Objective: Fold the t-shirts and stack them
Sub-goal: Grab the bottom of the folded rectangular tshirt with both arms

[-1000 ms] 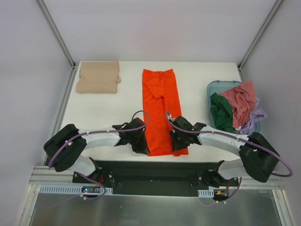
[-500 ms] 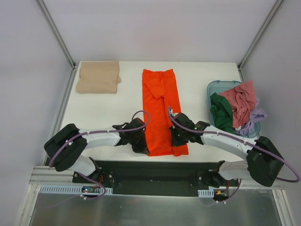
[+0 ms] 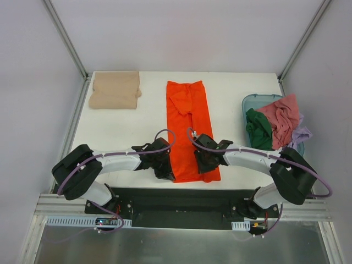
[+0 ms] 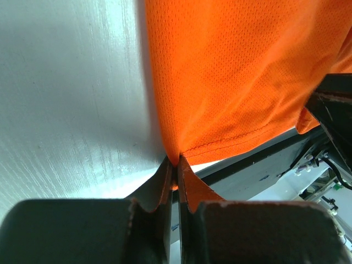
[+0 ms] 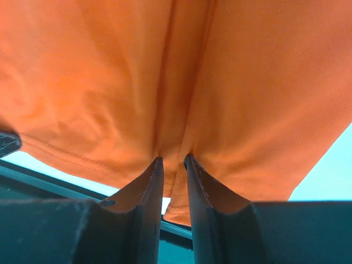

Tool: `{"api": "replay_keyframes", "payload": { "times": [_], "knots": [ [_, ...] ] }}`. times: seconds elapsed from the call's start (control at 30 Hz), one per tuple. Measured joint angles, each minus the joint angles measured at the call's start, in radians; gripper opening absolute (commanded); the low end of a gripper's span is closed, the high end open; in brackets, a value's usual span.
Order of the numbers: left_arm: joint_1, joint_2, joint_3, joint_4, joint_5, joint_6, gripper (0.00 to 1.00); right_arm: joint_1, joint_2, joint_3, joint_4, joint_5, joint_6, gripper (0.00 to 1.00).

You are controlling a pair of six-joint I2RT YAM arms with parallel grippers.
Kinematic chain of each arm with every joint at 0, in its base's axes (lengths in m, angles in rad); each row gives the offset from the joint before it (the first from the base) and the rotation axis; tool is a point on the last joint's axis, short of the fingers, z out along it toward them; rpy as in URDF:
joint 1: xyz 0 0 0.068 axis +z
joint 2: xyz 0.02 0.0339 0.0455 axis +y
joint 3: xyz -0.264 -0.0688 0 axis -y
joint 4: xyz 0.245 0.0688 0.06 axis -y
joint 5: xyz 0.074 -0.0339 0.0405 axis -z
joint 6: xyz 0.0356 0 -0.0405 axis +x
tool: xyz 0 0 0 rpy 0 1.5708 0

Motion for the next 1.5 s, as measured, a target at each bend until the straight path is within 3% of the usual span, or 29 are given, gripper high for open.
{"api": "replay_keyframes", "payload": {
  "times": [0.73, 1.03, 1.13, 1.5],
  "knots": [
    [0.000, 0.017, 0.000, 0.010, 0.019, 0.007, 0.00, 0.054, 0.035, 0.038, -0.053, 0.088, -0.083, 0.32],
    [0.000, 0.017, 0.000, 0.011, 0.019, 0.010, 0.00, 0.069, 0.059, 0.061, -0.089, 0.175, -0.082, 0.16],
    [0.000, 0.017, 0.000, 0.011, 0.019, 0.011, 0.00, 0.069, 0.059, 0.061, -0.105, 0.205, -0.083, 0.02],
    [0.000, 0.018, 0.000, 0.011, 0.020, 0.014, 0.00, 0.069, 0.024, 0.069, -0.115, 0.171, -0.081, 0.01]
  ]
}}
